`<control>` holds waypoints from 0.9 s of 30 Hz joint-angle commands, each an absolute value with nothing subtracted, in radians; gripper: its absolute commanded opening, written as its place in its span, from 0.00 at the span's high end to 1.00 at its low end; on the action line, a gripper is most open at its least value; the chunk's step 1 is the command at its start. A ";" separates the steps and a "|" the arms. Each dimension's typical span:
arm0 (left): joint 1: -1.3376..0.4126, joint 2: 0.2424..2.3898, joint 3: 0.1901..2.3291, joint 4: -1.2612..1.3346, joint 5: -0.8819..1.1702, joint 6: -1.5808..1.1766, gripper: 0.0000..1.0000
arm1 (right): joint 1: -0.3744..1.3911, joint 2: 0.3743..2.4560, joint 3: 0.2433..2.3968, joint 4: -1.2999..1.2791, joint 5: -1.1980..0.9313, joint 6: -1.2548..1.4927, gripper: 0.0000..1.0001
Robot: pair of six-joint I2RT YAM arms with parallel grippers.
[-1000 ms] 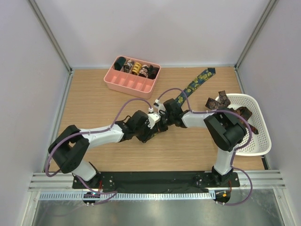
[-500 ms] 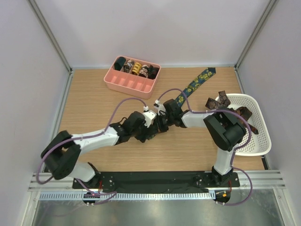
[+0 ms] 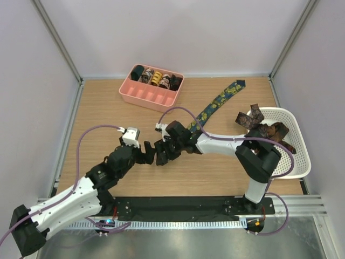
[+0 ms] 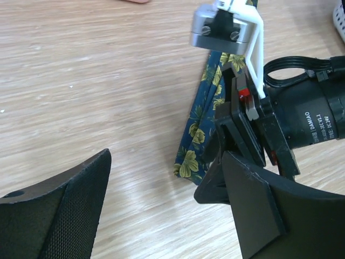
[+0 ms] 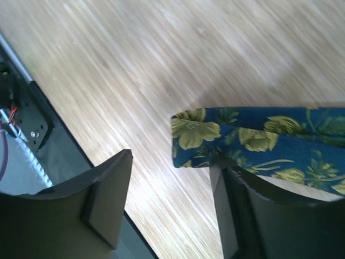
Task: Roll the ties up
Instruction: Flatten the tie
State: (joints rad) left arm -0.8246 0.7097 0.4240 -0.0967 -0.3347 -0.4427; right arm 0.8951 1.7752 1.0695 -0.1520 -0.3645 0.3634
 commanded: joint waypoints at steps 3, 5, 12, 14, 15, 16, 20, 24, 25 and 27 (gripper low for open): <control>-0.810 0.687 0.436 -0.118 -0.436 -0.499 0.14 | 0.887 1.672 1.088 -0.195 -0.221 0.371 0.32; -0.798 0.750 0.451 -0.101 -0.419 -0.491 0.14 | 0.884 1.623 1.083 -0.212 -0.172 0.383 0.33; -0.675 1.036 0.546 0.041 -0.155 -0.466 0.21 | 0.783 1.545 1.032 -0.329 0.061 0.478 0.42; -0.661 1.115 0.616 0.055 -0.063 -0.456 0.25 | 0.726 1.543 1.007 -0.341 0.097 0.514 0.44; -0.658 1.185 0.646 0.057 -0.045 -0.448 0.28 | 0.707 1.542 0.996 -0.338 0.106 0.523 0.47; -0.655 1.219 0.690 0.058 -0.028 -0.445 0.29 | 0.695 1.543 0.976 -0.336 0.120 0.538 0.50; -0.624 1.385 0.791 0.071 0.058 -0.454 0.34 | 0.678 1.589 0.966 -0.328 0.167 0.525 0.63; -0.595 1.543 0.885 0.071 0.176 -0.485 0.42 | 0.677 1.631 0.959 -0.299 0.189 0.528 0.69; -0.595 1.601 0.900 0.072 0.181 -0.486 0.43 | 0.678 1.640 0.963 -0.296 0.190 0.528 0.69; -0.594 1.655 0.946 0.072 0.183 -0.491 0.44 | 0.678 1.666 0.971 -0.290 0.204 0.531 0.71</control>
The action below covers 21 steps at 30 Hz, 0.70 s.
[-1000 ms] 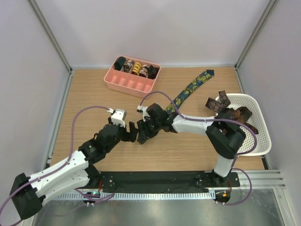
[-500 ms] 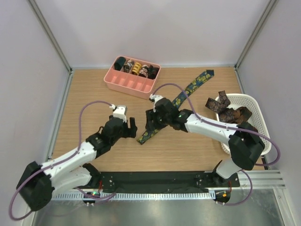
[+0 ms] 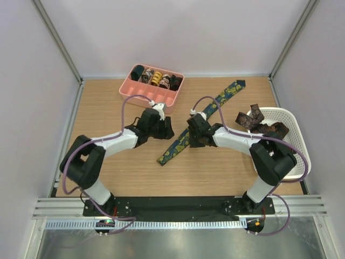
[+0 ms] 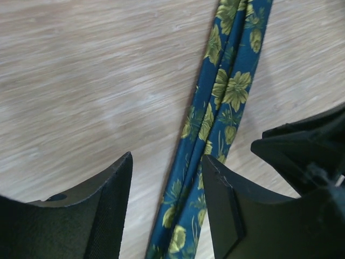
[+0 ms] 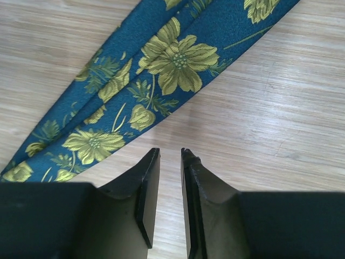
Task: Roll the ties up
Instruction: Flatten the tie
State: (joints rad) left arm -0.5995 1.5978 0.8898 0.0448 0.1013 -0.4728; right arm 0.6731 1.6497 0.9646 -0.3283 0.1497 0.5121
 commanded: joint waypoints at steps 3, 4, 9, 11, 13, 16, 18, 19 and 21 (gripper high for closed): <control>-0.592 1.756 1.008 0.068 0.204 -0.498 0.49 | 0.678 1.693 0.988 -0.290 0.215 0.531 0.72; -0.592 1.778 1.025 0.063 0.234 -0.502 0.50 | 0.678 1.700 0.991 -0.287 0.219 0.531 0.72; -0.592 1.859 1.089 0.028 0.275 -0.480 0.54 | 0.678 1.742 1.003 -0.264 0.218 0.541 0.74; -0.592 1.876 1.123 0.003 0.279 -0.468 0.54 | 0.677 1.756 1.018 -0.253 0.215 0.546 0.74; -0.591 1.908 1.144 -0.038 0.284 -0.466 0.54 | 0.676 1.782 1.034 -0.242 0.213 0.549 0.75; -0.583 1.940 1.157 -0.041 0.320 -0.462 0.55 | 0.676 1.801 1.061 -0.221 0.212 0.549 0.76; -0.580 1.951 1.172 -0.049 0.339 -0.454 0.56 | 0.678 1.807 1.066 -0.198 0.201 0.552 0.76; -0.580 1.960 1.177 -0.055 0.348 -0.454 0.56 | 0.677 1.816 1.081 -0.195 0.199 0.552 0.76; -0.580 1.973 1.190 -0.058 0.363 -0.453 0.57 | 0.678 1.828 1.092 -0.186 0.195 0.554 0.76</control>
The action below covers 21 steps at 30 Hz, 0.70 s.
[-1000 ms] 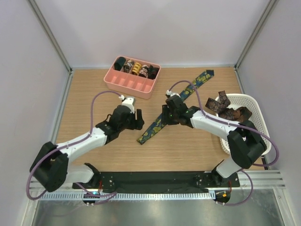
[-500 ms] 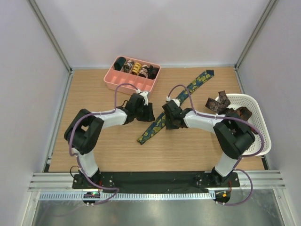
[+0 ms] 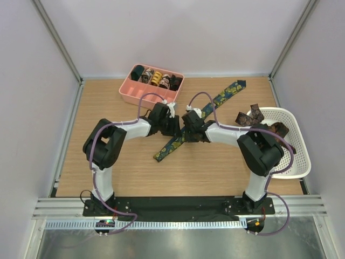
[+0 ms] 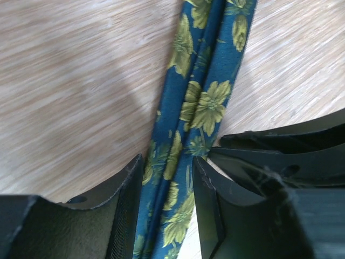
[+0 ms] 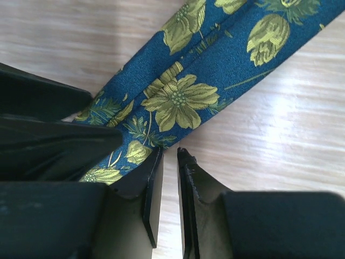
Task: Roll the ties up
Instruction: Flatten the tie
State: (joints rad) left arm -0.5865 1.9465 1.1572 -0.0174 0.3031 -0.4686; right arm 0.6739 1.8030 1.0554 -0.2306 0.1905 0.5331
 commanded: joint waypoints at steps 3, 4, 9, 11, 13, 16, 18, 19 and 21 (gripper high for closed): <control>-0.578 1.977 1.193 -0.060 0.377 -0.451 0.58 | 0.677 1.827 1.097 -0.164 0.189 0.554 0.77; -0.577 1.977 1.193 -0.055 0.391 -0.448 0.58 | 0.676 1.825 1.095 -0.157 0.193 0.552 0.77; -0.574 1.996 1.210 -0.051 0.443 -0.445 0.59 | 0.677 1.835 1.106 -0.123 0.193 0.555 0.77; -0.571 1.988 1.203 -0.052 0.439 -0.445 0.58 | 0.678 1.838 1.109 -0.109 0.187 0.564 0.77; -0.569 1.985 1.198 -0.052 0.439 -0.445 0.59 | 0.678 1.833 1.097 -0.092 0.181 0.572 0.77; -0.563 1.982 1.195 -0.054 0.433 -0.448 0.58 | 0.678 1.827 1.103 -0.098 0.190 0.572 0.77; -0.561 1.976 1.193 -0.054 0.423 -0.448 0.58 | 0.678 1.813 1.100 -0.106 0.195 0.568 0.77; -0.561 1.973 1.190 -0.055 0.423 -0.446 0.59 | 0.678 1.804 1.082 -0.100 0.199 0.566 0.77; -0.563 1.968 1.187 -0.057 0.414 -0.445 0.59 | 0.675 1.777 1.051 -0.066 0.201 0.565 0.77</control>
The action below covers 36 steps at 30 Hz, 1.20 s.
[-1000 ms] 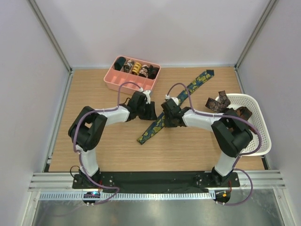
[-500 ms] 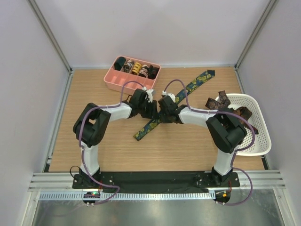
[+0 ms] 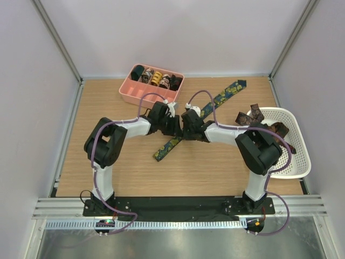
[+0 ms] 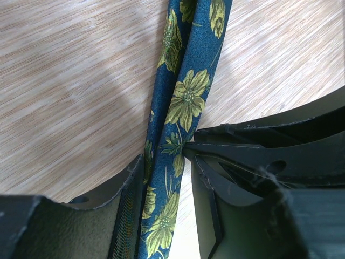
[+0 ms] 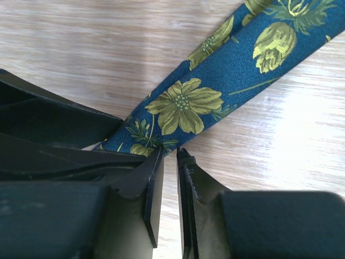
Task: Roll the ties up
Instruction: Flatten the tie, then roll the tie
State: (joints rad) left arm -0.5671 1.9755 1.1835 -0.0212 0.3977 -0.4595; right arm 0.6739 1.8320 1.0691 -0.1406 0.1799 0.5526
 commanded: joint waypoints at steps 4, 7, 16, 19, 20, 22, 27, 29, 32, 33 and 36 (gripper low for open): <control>-0.560 1.942 1.184 -0.067 0.391 -0.437 0.56 | 0.669 1.755 1.054 -0.087 0.209 0.560 0.77; -0.551 1.883 1.172 -0.090 0.356 -0.420 0.53 | 0.667 1.715 1.037 -0.103 0.213 0.552 0.76; -0.525 1.640 1.068 -0.140 0.217 -0.431 0.47 | 0.669 1.608 0.963 -0.111 0.137 0.444 0.73; -0.525 1.510 0.964 -0.111 0.164 -0.456 0.46 | 0.673 1.601 0.962 -0.101 -0.028 0.378 0.73; -0.525 1.479 0.936 -0.109 0.131 -0.469 0.45 | 0.689 1.601 0.965 -0.100 -0.066 0.365 0.73; -0.525 1.370 0.857 -0.109 0.098 -0.477 0.44 | 0.718 1.597 0.977 -0.107 -0.103 0.332 0.73; -0.523 1.079 0.682 -0.159 -0.044 -0.511 0.41 | 0.845 1.627 1.067 -0.178 -0.067 0.285 0.73; -0.523 1.005 0.642 -0.178 -0.073 -0.523 0.40 | 0.856 1.649 1.100 -0.192 -0.090 0.282 0.73; -0.522 0.866 0.583 -0.219 -0.095 -0.545 0.39 | 0.887 1.695 1.156 -0.204 -0.107 0.279 0.73; -0.522 0.814 0.572 -0.232 -0.107 -0.549 0.37 | 0.899 1.704 1.164 -0.210 -0.112 0.276 0.73; -0.522 0.753 0.552 -0.285 -0.117 -0.555 0.37 | 0.922 1.730 1.174 -0.210 -0.123 0.285 0.73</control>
State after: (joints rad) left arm -0.5232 0.7994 0.5701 -0.2298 -0.0666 -0.5293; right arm 0.9024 1.7100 1.1416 -0.1955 -0.0963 0.3004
